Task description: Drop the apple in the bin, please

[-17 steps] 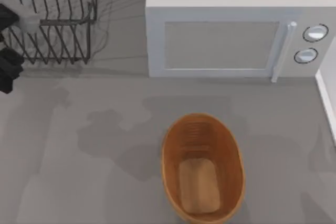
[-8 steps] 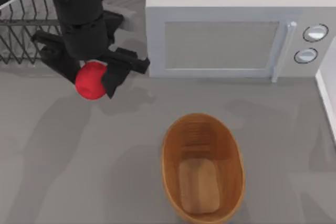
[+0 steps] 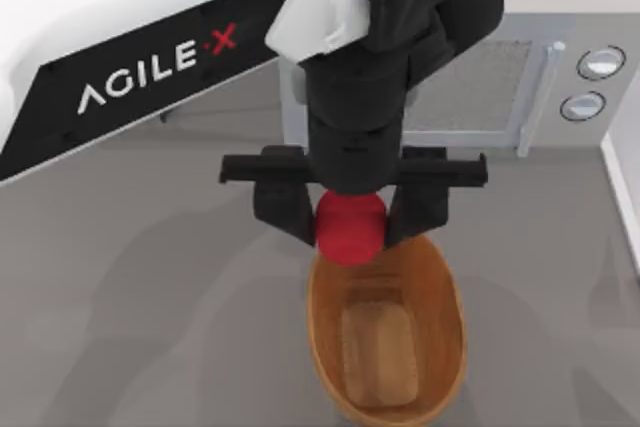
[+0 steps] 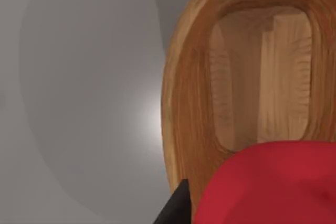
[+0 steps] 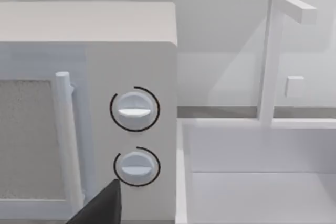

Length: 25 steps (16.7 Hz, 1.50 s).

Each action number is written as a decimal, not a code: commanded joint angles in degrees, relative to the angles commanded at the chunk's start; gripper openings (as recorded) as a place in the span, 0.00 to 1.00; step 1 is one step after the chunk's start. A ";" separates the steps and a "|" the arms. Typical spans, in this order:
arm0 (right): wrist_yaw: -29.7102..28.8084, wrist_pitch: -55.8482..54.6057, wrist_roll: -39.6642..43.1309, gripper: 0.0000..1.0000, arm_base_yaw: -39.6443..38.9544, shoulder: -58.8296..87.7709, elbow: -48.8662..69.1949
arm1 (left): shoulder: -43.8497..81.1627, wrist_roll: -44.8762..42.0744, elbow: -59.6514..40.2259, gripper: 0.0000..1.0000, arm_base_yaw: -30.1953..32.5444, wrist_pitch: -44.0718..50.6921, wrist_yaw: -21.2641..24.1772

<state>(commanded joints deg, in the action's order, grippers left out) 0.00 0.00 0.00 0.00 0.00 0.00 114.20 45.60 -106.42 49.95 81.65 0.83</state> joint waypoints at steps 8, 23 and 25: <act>0.00 0.00 0.00 1.00 0.00 0.00 0.00 | -0.20 7.72 -1.13 0.00 5.26 -0.62 -0.35; 0.00 0.00 0.00 1.00 0.00 0.00 0.00 | 0.41 7.64 13.89 0.00 5.20 -16.24 -0.34; 0.00 0.00 0.00 1.00 0.00 0.00 0.00 | 0.41 7.64 13.89 0.15 5.20 -16.24 -0.34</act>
<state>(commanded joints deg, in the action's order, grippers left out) 0.00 0.00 0.00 0.00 0.00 0.00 114.61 53.25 -92.53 55.15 65.41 0.49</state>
